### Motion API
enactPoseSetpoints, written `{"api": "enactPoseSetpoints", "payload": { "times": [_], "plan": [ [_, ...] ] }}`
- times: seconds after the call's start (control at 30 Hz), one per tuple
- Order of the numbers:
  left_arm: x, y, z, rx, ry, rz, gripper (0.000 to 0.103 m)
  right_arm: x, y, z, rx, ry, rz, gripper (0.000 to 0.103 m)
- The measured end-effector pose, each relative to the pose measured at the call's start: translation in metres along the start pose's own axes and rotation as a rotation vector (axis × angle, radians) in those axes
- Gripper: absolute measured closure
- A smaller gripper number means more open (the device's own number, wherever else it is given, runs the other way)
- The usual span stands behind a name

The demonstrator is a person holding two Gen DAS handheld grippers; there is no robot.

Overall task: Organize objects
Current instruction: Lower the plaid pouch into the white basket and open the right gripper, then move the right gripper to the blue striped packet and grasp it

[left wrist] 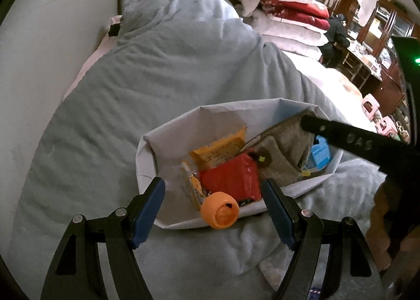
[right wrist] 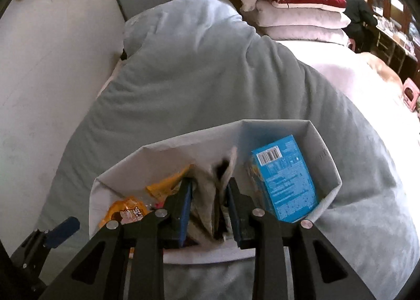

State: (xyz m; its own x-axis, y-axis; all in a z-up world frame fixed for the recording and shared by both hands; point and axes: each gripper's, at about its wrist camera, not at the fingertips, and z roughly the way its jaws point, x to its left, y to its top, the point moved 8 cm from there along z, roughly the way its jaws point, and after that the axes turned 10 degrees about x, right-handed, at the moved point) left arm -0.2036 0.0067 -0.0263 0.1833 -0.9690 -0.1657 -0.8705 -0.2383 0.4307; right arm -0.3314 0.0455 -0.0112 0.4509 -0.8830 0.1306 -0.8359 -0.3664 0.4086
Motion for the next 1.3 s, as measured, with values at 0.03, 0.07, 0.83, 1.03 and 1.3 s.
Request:
{"api": "enactPoseSetpoints", "payload": {
  "times": [0.03,0.07,0.83,1.03,1.3],
  "plan": [
    [-0.001,0.000,-0.001,0.001,-0.001,0.000,0.027,-0.002,0.000,-0.003,-0.007,-0.005,-0.001,0.075],
    [-0.001,0.000,-0.003,0.000,-0.001,0.001,0.027,-0.006,0.002,-0.008,-0.019,-0.005,0.000,0.075],
    [-0.014,-0.106,-0.057,-0.037,0.039,0.153,0.027,0.019,-0.155,-0.053,0.394,0.229,-0.273,0.055],
    [-0.011,-0.113,-0.071,-0.081,0.077,0.155,0.027,0.055,-0.185,-0.028,0.511,0.107,-0.366,0.055],
    [-0.002,-0.118,-0.061,-0.053,0.056,0.120,0.027,0.066,-0.219,0.009,0.717,-0.049,-0.509,0.040]
  ]
}}
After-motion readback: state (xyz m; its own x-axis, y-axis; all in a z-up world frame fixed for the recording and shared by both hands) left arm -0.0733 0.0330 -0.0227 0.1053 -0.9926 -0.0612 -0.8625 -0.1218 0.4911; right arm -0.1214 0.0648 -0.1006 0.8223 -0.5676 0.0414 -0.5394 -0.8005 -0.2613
